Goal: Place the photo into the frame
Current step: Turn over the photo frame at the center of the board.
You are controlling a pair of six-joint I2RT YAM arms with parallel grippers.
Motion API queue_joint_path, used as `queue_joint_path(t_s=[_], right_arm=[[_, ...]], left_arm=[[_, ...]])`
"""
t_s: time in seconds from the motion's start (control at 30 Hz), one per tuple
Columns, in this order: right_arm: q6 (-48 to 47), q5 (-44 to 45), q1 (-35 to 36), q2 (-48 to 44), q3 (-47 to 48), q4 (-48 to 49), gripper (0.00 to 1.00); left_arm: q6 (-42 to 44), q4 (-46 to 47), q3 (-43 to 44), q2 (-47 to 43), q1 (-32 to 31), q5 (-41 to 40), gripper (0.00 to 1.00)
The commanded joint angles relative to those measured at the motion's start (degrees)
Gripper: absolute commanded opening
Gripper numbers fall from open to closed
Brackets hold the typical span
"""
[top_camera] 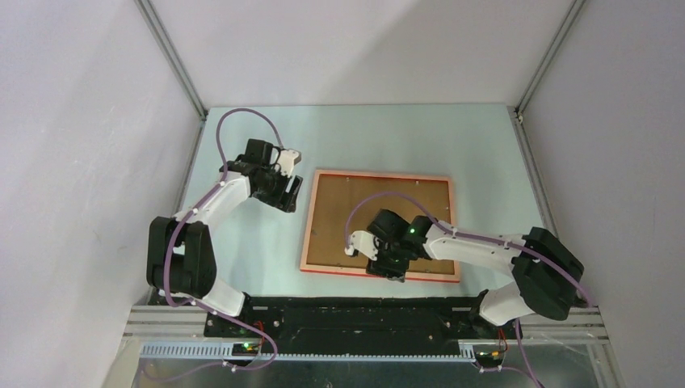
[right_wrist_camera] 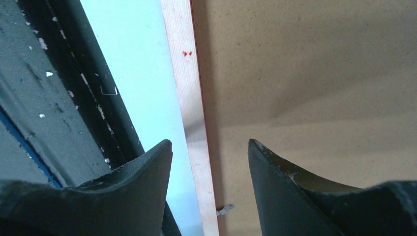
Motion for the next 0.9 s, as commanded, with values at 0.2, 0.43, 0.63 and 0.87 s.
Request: queue_joint_path(t_s=[0.2, 0.43, 0.63, 0.87], right_arm=[[2.2, 5.2, 3.3, 4.1, -0.4, 4.0, 0.62], [2.4, 6.3, 4.0, 5.9, -1.1, 4.7, 0.60], [2.6, 7.2, 4.4, 7.5, -1.3, 4.7, 0.55], [2.6, 7.2, 4.4, 6.9, -1.3, 4.4, 0.30]], left_arm=[[1.2, 0.6, 1.0, -2.0, -0.2, -0.4, 0.77], [1.3, 0.6, 0.7, -2.1, -0.1, -0.6, 0.77], [1.2, 0.6, 0.9, -2.4, -0.1, -0.8, 0.77], [1.8, 0.3, 1.0, -3.4, -0.1, -1.3, 0.77]])
